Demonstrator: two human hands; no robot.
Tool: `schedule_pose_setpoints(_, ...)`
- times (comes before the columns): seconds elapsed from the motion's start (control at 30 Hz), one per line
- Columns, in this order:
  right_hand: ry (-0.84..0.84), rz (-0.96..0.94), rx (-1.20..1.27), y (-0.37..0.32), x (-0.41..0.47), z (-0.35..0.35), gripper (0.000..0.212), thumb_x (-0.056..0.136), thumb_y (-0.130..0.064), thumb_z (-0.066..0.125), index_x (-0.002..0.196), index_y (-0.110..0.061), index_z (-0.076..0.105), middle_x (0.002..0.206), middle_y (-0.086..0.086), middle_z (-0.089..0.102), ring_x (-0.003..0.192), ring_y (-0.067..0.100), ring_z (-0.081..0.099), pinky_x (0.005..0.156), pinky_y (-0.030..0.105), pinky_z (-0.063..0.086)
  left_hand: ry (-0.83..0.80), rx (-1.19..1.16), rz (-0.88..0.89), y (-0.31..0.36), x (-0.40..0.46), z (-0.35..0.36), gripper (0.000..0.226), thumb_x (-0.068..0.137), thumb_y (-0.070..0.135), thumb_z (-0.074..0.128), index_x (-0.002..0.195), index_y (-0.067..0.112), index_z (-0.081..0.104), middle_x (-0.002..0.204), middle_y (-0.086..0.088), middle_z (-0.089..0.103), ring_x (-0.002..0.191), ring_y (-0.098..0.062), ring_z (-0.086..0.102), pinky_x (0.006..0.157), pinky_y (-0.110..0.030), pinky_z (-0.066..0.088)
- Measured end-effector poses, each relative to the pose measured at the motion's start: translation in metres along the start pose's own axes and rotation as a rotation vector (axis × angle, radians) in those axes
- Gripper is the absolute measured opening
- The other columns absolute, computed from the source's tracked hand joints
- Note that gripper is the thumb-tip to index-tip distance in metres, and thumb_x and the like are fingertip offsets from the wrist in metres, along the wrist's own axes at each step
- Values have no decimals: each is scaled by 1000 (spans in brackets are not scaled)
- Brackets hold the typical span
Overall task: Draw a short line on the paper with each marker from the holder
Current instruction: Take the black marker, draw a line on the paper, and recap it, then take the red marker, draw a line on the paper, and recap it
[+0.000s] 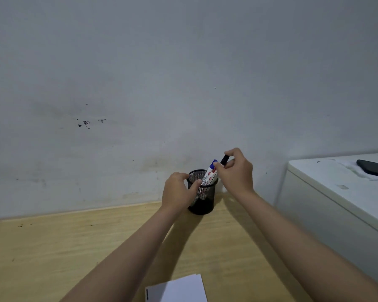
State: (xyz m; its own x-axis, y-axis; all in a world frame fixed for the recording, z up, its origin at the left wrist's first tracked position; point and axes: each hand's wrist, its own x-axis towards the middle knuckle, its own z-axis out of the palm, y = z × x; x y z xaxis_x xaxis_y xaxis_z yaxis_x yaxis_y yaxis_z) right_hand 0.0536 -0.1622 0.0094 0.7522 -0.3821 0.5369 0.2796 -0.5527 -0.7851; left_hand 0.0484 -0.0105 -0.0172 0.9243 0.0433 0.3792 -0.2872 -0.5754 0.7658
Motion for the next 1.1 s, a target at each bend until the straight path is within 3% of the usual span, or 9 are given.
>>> schedule_pose_setpoints(0.13, -67, 54, -140, 14, -1, 13, 16, 75, -14, 71, 77, -8, 57, 79, 8, 63, 74, 24, 59, 61, 26, 38, 37, -33, -24, -2, 2, 3, 49, 74, 37, 73, 110, 4, 65, 114, -11, 65, 107, -24, 59, 88, -33, 47)
schedule_pose_setpoints(0.27, -155, 100, -254, 11, 5, 18, 32, 79, -19, 66, 108, -5, 60, 113, 14, 53, 96, 27, 57, 76, 32, 45, 44, -31, -33, -4, 3, 3, 52, 71, 39, 75, 109, 4, 65, 114, -9, 65, 106, -22, 60, 85, -31, 47)
schedule_pose_setpoints(0.53, -151, 115, -455, -6, 6, 17, 17, 82, -26, 64, 93, -15, 70, 115, 13, 51, 111, 34, 48, 91, 41, 42, 36, -7, -47, -3, 3, 3, 55, 71, 43, 74, 109, 5, 64, 114, -9, 64, 105, -25, 60, 87, -36, 50)
schedule_pose_setpoints(0.67, -172, 73, -378, -18, 5, 11, 6, 77, -28, 71, 79, -23, 71, 91, 2, 65, 100, 28, 60, 87, 39, 45, -17, 97, -39, 3, 1, 0, 48, 76, 45, 67, 102, 4, 65, 112, -14, 60, 104, -29, 57, 82, -36, 49)
schedule_pose_setpoints(0.77, -143, 16, -157, -35, 1, -3, 3, 78, -19, 71, 76, -20, 69, 67, -4, 65, 62, 2, 67, 74, 31, 53, -69, 143, -59, 11, -4, -8, 46, 80, 46, 62, 102, 6, 64, 112, -15, 56, 106, -30, 55, 84, -35, 47)
schedule_pose_setpoints(0.87, -16, -94, 6, -54, -11, -26, 2, 77, -11, 73, 78, -11, 71, 70, 2, 67, 54, -7, 61, 57, 5, 43, -24, -79, -23, 26, -15, -23, 23, 84, 32, 60, 92, 11, 65, 99, -8, 66, 91, -25, 63, 79, -34, 50)
schedule_pose_setpoints(0.93, 67, -105, 130, -63, -26, -40, 7, 75, -12, 77, 79, -13, 72, 73, 2, 69, 60, 1, 62, 60, 5, 44, -36, -301, 3, 38, -26, -34, 6, 85, 21, 59, 83, 19, 64, 91, -6, 70, 87, -24, 66, 81, -37, 53)
schedule_pose_setpoints(1.03, 85, -47, 358, -73, -61, -57, 13, 72, -7, 80, 76, -15, 70, 71, -2, 70, 60, 0, 63, 62, 9, 48, -66, -650, -65, 57, -46, -51, 10, 87, 16, 59, 81, 22, 64, 86, -13, 71, 82, -27, 69, 83, -43, 54)
schedule_pose_setpoints(1.1, 61, -27, 473, -78, -88, -65, 14, 70, 2, 79, 74, -8, 70, 71, 1, 71, 62, 2, 66, 64, 13, 52, -54, -823, -113, 70, -62, -64, 3, 86, 15, 62, 85, 16, 64, 85, -12, 71, 78, -23, 71, 73, -35, 57)
